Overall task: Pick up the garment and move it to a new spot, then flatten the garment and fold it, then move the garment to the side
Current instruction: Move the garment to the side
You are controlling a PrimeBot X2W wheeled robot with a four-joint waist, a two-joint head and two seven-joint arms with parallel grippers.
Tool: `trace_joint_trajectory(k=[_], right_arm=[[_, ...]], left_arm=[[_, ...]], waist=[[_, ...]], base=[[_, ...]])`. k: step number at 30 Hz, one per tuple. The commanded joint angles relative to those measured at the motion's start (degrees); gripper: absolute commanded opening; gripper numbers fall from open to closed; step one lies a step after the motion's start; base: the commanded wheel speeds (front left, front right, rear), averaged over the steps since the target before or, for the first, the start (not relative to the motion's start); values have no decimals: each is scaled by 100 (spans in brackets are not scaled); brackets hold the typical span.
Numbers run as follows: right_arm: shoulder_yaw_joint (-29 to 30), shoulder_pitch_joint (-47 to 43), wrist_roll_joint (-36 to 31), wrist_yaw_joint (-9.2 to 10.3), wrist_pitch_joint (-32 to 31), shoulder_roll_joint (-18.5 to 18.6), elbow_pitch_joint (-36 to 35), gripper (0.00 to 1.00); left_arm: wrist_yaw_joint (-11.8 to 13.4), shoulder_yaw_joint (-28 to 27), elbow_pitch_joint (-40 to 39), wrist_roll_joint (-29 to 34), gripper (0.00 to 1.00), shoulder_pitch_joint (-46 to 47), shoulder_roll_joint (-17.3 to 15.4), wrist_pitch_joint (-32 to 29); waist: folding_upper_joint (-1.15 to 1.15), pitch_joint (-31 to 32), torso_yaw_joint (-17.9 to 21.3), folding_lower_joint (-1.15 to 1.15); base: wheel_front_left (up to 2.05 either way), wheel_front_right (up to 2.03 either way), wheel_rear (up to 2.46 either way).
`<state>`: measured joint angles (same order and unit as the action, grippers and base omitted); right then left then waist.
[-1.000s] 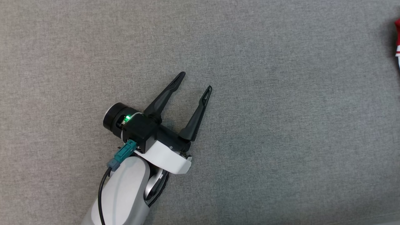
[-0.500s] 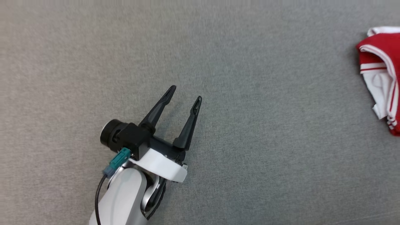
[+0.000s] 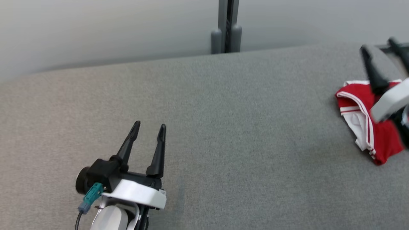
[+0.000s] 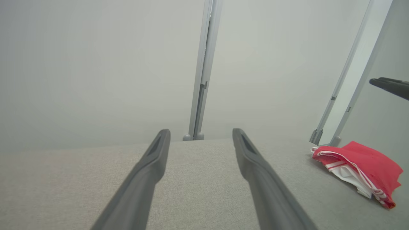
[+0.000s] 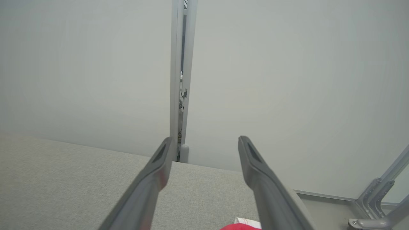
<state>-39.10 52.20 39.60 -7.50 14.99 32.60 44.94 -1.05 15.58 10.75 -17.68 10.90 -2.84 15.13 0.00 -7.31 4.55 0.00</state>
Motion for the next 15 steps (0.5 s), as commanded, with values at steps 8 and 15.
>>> trace_joint_trajectory(k=[8, 15], right_arm=[[2030, -2248, -1189, 2, 20, -930, -1517, 100], [3281, -3898, -2315, 1, 21, -2127, -2636, 100]], left_arm=[[187, -383, -125, 210, 100, -624, -22, -3], [291, -556, -66, 3, 100, -963, -25, -3]], waist=[[0, 818, -411, 0], [0, 1047, -565, 0]], base=[[0, 0, 0], [0, 0, 0]])
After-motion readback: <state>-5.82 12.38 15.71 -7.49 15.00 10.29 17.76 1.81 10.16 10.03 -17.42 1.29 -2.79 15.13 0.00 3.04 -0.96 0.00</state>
